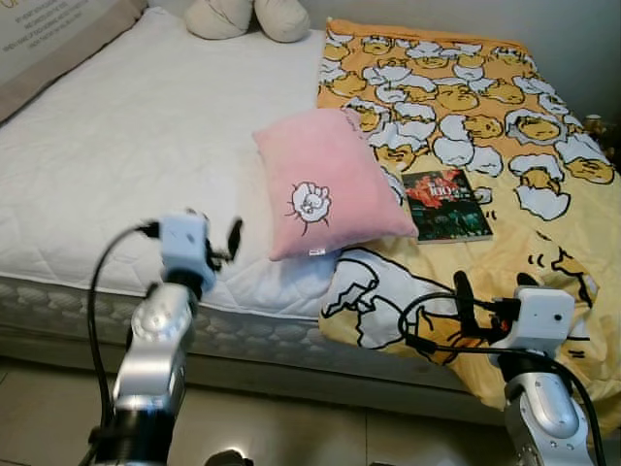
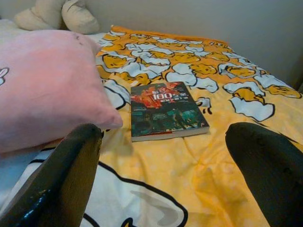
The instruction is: Clean up the room
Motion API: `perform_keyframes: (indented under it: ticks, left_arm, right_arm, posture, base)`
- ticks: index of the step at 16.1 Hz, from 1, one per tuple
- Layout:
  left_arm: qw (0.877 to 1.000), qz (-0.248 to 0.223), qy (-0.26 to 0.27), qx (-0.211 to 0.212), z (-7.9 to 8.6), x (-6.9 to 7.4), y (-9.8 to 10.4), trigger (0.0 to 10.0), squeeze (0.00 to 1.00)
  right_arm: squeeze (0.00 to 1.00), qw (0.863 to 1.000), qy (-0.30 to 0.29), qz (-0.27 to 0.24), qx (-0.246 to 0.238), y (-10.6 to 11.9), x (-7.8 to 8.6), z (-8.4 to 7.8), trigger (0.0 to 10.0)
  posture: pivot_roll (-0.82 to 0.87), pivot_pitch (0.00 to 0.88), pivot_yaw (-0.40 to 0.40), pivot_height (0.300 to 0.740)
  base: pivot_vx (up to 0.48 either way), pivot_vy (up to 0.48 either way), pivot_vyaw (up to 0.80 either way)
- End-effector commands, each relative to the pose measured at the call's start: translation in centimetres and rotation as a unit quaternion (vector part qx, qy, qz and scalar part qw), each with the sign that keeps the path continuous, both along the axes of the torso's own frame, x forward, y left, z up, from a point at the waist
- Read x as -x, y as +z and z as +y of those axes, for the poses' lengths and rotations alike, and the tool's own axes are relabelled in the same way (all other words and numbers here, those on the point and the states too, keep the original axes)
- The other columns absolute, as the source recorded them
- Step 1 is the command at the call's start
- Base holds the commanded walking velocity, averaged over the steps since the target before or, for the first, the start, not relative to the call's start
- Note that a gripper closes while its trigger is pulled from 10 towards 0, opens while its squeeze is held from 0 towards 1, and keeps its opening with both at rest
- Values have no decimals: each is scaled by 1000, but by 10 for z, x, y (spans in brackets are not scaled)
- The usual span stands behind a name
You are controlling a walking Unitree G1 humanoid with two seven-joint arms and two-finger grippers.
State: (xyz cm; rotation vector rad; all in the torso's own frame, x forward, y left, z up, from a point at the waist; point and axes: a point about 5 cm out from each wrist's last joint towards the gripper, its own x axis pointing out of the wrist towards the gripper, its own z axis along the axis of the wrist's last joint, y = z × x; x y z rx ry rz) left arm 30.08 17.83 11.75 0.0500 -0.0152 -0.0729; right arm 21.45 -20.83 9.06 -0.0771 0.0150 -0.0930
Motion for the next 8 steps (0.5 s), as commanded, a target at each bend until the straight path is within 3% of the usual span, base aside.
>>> perform_keyframes:
  ticks: [1, 3, 8]
  left_arm:
    - [1000, 21, 2, 12, -1, 0, -7, 10000, 1000]
    - [997, 50, 8, 53, -5, 0, -17, 10000, 1000]
    - [998, 25, -48, 14, -25, -6, -10, 10000, 1000]
  right_arm:
    - [0, 1000, -14, -5, -4, 0, -1, -6, 10000]
    - [0, 1000, -17, -9, -1, 1, 0, -7, 10000]
    - [0, 1000, -10, -15, 9, 2, -3, -4, 10000]
  posture:
    - [11, 0, -25, 740]
    - [-9, 0, -12, 740]
    - [-19, 0, 9, 740]
  base:
    - [0, 0, 0]
    - [0, 0, 0]
    - [0, 0, 0]
